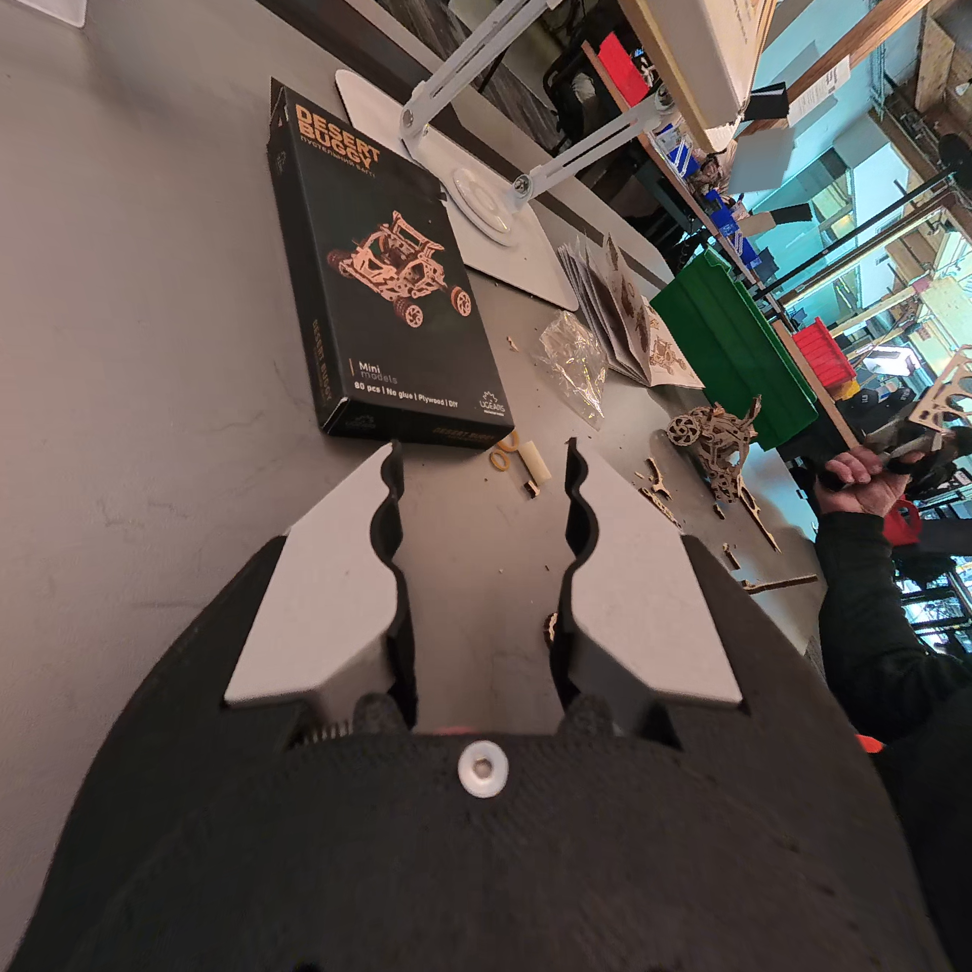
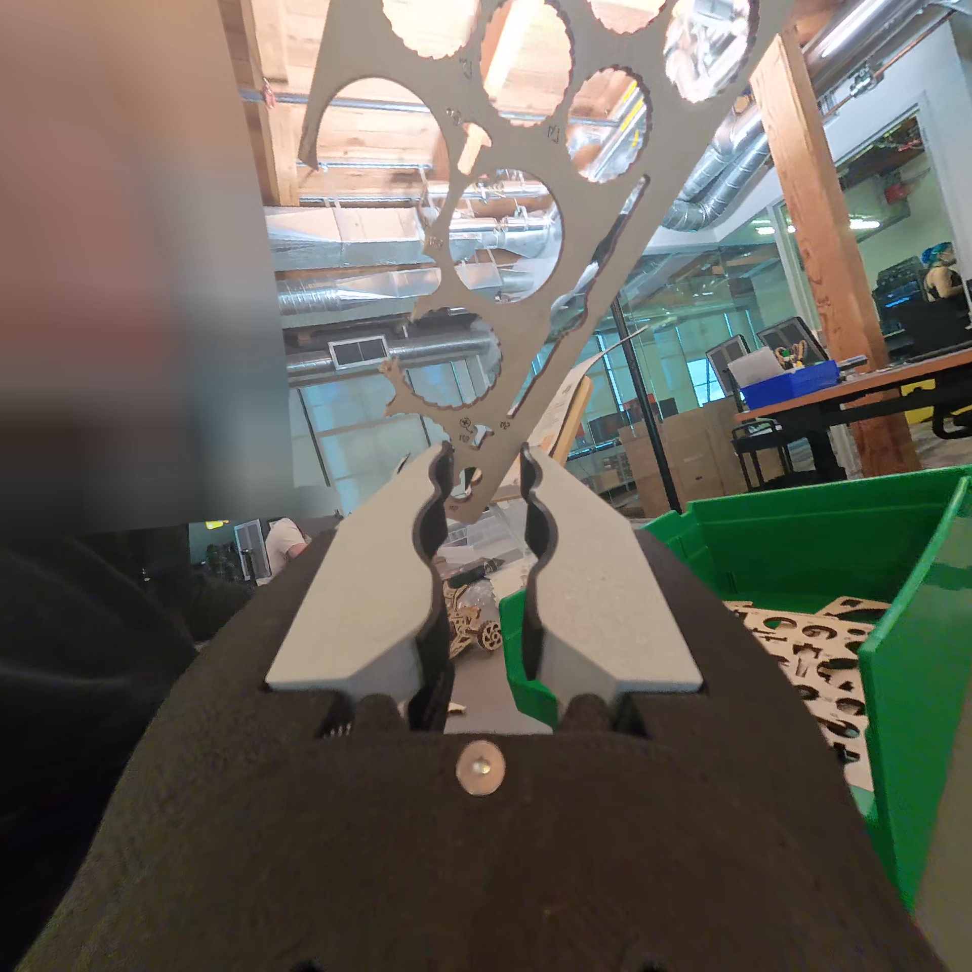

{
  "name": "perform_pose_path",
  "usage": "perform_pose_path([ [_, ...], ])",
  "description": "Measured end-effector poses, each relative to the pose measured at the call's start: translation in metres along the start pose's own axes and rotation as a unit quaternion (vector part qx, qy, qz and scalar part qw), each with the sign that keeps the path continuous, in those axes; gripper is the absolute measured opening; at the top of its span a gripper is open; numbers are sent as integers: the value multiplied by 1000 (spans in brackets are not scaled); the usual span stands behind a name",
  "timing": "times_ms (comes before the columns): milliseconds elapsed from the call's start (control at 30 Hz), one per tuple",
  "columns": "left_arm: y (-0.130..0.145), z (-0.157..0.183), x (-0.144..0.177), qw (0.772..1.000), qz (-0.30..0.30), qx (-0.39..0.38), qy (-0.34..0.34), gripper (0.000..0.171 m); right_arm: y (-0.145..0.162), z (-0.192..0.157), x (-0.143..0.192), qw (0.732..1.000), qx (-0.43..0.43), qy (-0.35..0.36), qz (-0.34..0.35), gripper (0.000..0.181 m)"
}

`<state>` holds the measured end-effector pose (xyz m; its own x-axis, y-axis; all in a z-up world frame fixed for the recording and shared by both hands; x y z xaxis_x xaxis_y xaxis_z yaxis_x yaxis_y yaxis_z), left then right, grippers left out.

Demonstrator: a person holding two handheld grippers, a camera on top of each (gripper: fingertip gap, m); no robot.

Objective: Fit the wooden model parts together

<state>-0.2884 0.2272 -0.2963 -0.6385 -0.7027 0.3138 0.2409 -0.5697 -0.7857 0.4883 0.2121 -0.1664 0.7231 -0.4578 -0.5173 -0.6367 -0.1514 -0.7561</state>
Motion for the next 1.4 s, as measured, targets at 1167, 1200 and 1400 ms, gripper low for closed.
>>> perform_pose_path([
  [1167,1,2,-2,1000,-8,-11,3,61,84,103,-56,801,127,425,-402,43],
  [1200,1,3,-2,1000,-6,-12,3,61,81,100,-55,799,132,430,-399,44],
  [1400,-1,5,1,1000,7,-18,11,61,77,40,-65,817,178,407,-369,42],
])
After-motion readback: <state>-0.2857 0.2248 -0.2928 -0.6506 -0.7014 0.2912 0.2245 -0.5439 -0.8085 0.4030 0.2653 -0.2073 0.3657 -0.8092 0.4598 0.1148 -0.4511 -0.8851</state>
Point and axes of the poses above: each gripper's, where its closed fingertips meet, x back along the fingers, y out of its underside, z = x × y across the jaws, the point moved 4 cm from there along x, back along the fingers, and after that the axes turned 8 degrees about -x, right-handed, at the moved point
